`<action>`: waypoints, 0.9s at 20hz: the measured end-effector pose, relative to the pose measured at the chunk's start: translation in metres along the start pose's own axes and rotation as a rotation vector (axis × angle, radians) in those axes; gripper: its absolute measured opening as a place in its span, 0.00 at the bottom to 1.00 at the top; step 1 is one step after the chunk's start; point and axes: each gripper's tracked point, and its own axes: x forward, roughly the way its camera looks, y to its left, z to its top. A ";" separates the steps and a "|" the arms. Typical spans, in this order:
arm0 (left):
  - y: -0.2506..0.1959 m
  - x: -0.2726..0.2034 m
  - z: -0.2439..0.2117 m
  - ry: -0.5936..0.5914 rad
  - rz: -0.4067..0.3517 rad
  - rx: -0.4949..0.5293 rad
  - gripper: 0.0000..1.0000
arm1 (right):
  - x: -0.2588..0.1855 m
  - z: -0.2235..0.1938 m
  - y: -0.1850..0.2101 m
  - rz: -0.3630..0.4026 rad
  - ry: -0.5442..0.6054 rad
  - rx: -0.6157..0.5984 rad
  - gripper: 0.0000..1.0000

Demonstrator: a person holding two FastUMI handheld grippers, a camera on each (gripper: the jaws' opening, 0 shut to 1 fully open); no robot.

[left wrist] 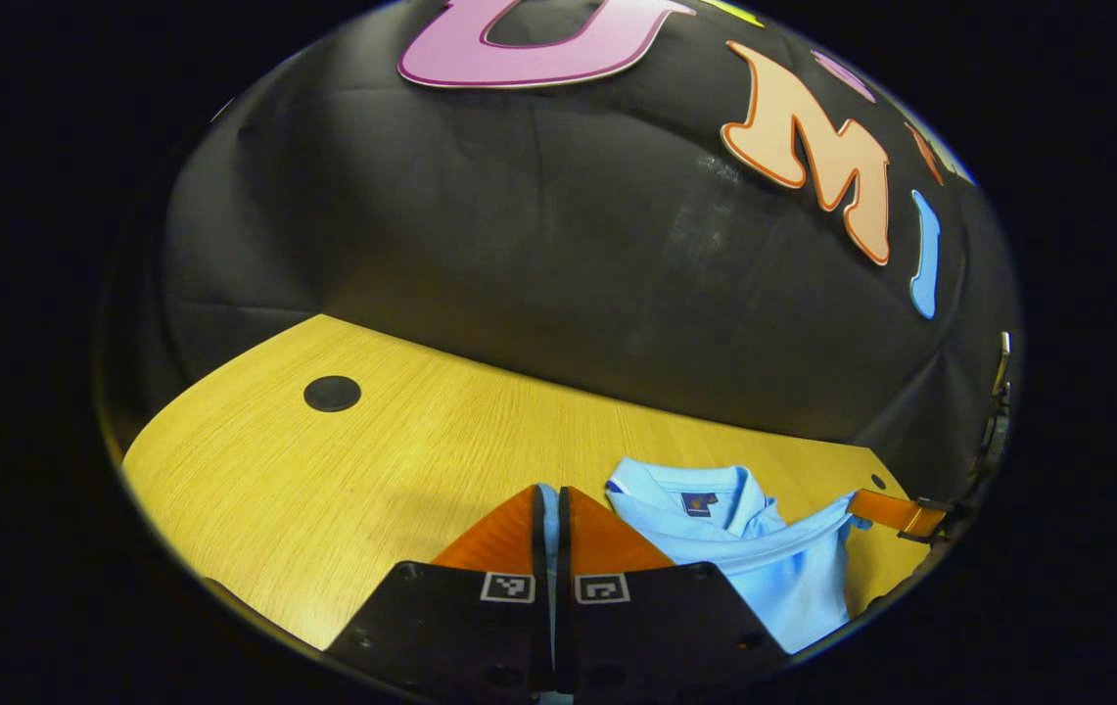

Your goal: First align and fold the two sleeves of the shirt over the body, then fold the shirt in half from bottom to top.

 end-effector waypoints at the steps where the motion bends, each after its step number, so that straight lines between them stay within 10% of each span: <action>1: 0.000 -0.005 0.004 -0.009 0.006 0.009 0.04 | 0.000 0.001 -0.003 -0.003 0.000 -0.003 0.11; 3: 0.002 -0.011 0.010 -0.009 0.023 0.023 0.22 | -0.006 0.003 0.004 0.035 -0.005 0.014 0.19; 6: 0.004 -0.035 0.020 -0.026 0.057 0.029 0.82 | -0.025 0.010 0.014 0.081 -0.033 0.020 1.00; 8: 0.004 -0.056 0.025 -0.052 0.066 0.044 0.95 | -0.043 0.014 0.016 0.093 -0.069 -0.005 0.90; 18: -0.044 -0.186 -0.001 -0.113 -0.056 0.193 0.94 | -0.162 -0.026 0.023 0.203 -0.120 -0.054 0.98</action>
